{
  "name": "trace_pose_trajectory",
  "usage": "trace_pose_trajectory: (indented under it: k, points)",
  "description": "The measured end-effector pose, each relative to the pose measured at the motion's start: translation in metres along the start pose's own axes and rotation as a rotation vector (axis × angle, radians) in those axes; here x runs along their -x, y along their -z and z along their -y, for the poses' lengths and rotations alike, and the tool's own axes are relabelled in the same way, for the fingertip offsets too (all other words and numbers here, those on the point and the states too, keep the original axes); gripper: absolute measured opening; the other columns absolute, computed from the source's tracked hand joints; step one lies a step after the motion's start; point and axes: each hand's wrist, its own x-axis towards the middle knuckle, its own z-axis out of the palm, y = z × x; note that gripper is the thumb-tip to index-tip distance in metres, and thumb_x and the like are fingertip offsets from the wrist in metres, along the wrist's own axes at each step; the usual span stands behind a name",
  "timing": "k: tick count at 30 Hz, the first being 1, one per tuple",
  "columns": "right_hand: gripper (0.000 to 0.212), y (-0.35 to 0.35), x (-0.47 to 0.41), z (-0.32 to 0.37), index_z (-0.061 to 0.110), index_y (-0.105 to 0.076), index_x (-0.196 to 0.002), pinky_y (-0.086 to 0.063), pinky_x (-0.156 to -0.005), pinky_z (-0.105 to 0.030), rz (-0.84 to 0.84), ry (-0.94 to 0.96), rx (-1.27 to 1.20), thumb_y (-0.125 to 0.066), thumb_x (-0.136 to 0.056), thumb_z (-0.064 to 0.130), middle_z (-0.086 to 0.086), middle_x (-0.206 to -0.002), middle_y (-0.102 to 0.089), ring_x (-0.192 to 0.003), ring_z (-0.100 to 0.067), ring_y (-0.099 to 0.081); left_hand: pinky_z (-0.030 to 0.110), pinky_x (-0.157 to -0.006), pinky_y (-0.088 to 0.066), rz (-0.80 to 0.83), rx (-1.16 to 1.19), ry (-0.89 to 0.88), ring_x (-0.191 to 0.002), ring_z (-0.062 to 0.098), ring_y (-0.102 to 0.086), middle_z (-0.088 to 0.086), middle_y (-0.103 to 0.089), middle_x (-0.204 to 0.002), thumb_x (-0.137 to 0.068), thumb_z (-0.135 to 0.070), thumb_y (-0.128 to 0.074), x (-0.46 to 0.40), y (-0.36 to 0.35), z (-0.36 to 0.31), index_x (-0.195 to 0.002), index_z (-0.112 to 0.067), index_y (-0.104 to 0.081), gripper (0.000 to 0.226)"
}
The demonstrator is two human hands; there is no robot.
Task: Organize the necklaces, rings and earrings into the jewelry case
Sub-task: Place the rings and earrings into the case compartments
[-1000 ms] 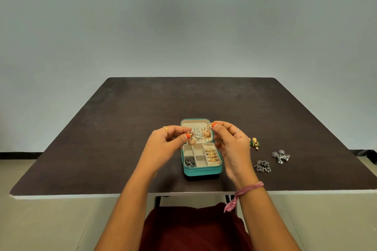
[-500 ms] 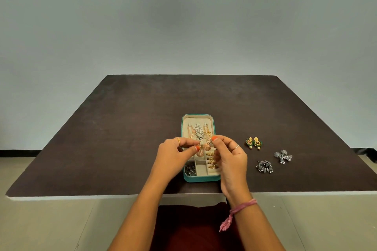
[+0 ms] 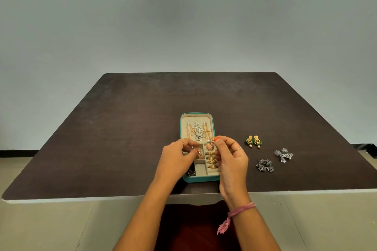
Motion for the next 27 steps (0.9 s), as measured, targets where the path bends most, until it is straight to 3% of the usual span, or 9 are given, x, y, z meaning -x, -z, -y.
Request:
trace_pose_trajectory:
  k: [6,10,14,16,18,21,27]
  points:
    - [0.005,0.001,0.0,-0.001,0.006,-0.067,-0.09,-0.057,-0.073,-0.038,-0.008,-0.018,0.008,-0.064,-0.087,0.007,-0.015,-0.091,-0.073,-0.086,-0.025,-0.069,0.009,-0.062,-0.041,0.041,-0.138,-0.018,-0.085,0.0,-0.057,-0.011,-0.064,-0.102,-0.09,-0.025,-0.061,-0.01,0.001,0.001,-0.1,-0.031,-0.067,0.012]
    - [0.008,0.001,0.0,0.001,0.004,-0.067,-0.093,-0.058,-0.065,-0.03,0.008,-0.014,-0.001,-0.064,-0.086,0.007,-0.012,-0.089,-0.073,-0.083,-0.02,-0.071,0.009,-0.06,-0.038,0.047,-0.23,-0.051,-0.087,0.002,-0.055,-0.009,-0.061,-0.107,-0.09,-0.026,-0.062,-0.014,0.0,0.003,-0.097,-0.027,-0.071,0.012]
    - [0.006,0.002,-0.001,0.002,0.005,-0.067,-0.091,-0.049,-0.051,-0.015,0.025,0.003,0.035,-0.063,-0.087,0.005,0.0,-0.071,-0.068,-0.059,-0.004,-0.062,0.019,-0.07,-0.047,0.038,-0.259,-0.056,-0.094,0.006,-0.056,-0.006,-0.057,-0.113,-0.09,-0.027,-0.062,-0.015,-0.003,0.008,-0.097,-0.026,-0.073,0.013]
    - [0.006,0.003,-0.002,0.0,0.005,-0.067,-0.092,-0.049,-0.052,-0.016,0.049,0.013,0.084,-0.064,-0.087,0.006,-0.001,-0.073,-0.069,-0.059,-0.003,-0.061,0.016,-0.072,-0.044,-0.002,-0.228,-0.071,-0.093,0.003,-0.052,-0.007,-0.053,-0.112,-0.091,-0.027,-0.059,-0.012,-0.001,0.007,-0.101,-0.026,-0.071,0.015]
    - [0.008,0.002,-0.003,-0.001,0.005,-0.067,-0.094,-0.051,-0.055,-0.018,0.079,0.023,0.129,-0.065,-0.087,0.007,-0.003,-0.078,-0.07,-0.062,-0.005,-0.062,0.01,-0.066,-0.039,-0.092,-0.129,-0.079,-0.08,0.002,-0.051,-0.009,-0.051,-0.108,-0.093,-0.024,-0.057,-0.009,0.001,0.008,-0.102,-0.027,-0.068,0.015]
    - [0.014,0.001,-0.005,-0.001,0.011,-0.067,-0.1,-0.055,-0.062,-0.022,0.123,0.015,0.183,-0.065,-0.087,0.008,-0.006,-0.083,-0.071,-0.066,-0.007,-0.064,0.009,-0.06,-0.042,-0.23,0.05,-0.061,-0.069,-0.001,-0.053,-0.01,-0.052,-0.104,-0.092,-0.019,-0.058,-0.004,0.004,0.014,-0.101,-0.029,-0.064,0.015]
    - [0.018,-0.001,-0.003,0.007,0.018,-0.073,-0.099,-0.045,-0.05,-0.012,0.211,0.018,0.394,-0.06,-0.09,0.008,-0.001,-0.083,-0.07,-0.057,0.003,-0.06,0.006,-0.064,-0.043,-0.264,0.08,0.017,-0.086,-0.002,-0.055,-0.012,-0.052,-0.109,-0.092,-0.028,-0.06,0.004,-0.006,0.032,-0.12,-0.023,-0.057,0.029]
